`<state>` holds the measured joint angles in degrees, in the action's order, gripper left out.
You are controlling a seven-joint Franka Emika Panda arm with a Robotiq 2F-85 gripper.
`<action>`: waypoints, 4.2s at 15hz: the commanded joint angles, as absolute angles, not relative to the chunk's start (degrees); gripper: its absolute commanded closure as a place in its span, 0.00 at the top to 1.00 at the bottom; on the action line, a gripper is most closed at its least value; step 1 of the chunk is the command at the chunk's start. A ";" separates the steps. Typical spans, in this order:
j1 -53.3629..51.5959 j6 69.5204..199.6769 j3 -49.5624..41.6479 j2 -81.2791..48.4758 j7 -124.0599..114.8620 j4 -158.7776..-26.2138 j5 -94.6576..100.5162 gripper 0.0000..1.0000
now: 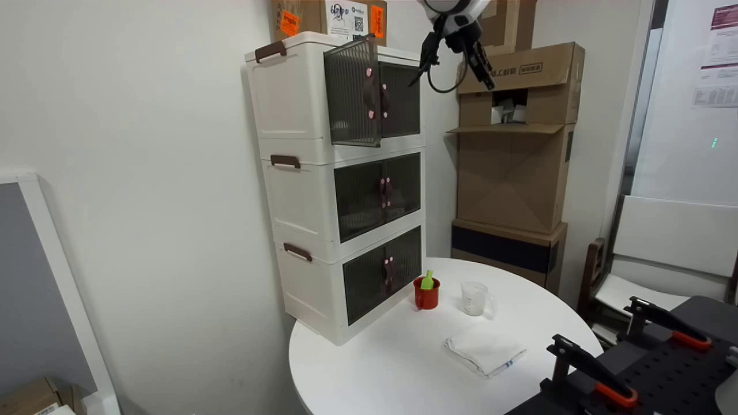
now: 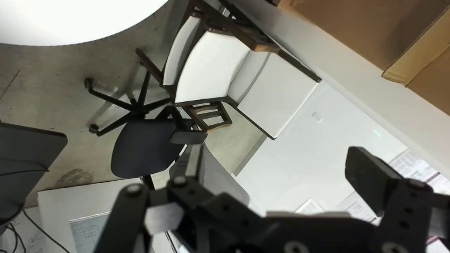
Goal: Open the two doors of the topmost shelf
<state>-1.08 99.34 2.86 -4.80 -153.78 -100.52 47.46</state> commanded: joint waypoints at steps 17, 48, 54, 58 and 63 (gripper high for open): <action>5.08 157.02 -3.86 -3.90 -117.15 -114.47 27.85 1.00; 3.91 99.10 -1.10 5.69 -56.82 -112.59 -0.99 1.00; 0.86 91.92 1.10 4.03 -44.21 -108.41 -0.10 1.00; -0.38 83.50 2.05 4.68 -35.02 -104.95 1.52 1.00; -1.13 75.67 2.99 4.80 -23.56 -103.24 8.00 1.00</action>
<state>-0.61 79.82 2.50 5.07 -30.01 -104.90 3.87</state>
